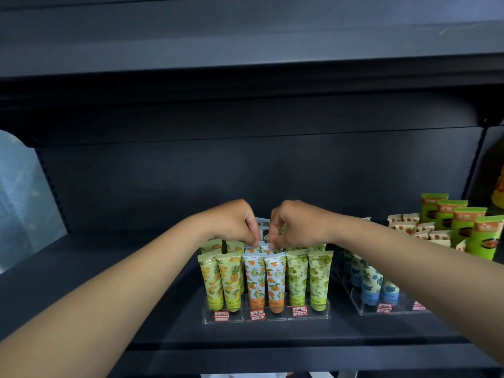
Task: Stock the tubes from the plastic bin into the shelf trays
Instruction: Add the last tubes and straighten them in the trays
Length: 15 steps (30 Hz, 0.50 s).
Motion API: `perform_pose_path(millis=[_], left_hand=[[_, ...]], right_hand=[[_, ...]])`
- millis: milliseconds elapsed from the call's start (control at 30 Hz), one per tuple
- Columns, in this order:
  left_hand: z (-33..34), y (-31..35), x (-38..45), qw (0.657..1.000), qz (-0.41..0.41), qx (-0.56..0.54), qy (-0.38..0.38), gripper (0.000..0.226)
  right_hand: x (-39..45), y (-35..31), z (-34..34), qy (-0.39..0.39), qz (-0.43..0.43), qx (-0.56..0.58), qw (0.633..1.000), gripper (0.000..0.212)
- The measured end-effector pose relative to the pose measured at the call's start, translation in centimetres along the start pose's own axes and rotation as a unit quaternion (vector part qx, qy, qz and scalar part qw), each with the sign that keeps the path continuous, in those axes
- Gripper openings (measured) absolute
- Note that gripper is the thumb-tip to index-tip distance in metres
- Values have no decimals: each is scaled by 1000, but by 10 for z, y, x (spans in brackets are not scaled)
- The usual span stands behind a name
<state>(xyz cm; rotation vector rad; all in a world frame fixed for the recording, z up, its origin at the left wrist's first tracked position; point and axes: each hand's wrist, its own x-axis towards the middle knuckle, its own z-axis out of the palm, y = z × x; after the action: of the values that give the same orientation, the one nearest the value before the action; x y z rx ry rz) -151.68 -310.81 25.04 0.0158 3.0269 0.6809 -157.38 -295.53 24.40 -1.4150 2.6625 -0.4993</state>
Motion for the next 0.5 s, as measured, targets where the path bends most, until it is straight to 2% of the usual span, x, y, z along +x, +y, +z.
perform_pose_path(millis=[500], left_hand=[[-4, 1, -2, 1000, -3, -12, -9, 9]], right_hand=[[0, 1, -1, 2, -4, -1, 1000, 6]])
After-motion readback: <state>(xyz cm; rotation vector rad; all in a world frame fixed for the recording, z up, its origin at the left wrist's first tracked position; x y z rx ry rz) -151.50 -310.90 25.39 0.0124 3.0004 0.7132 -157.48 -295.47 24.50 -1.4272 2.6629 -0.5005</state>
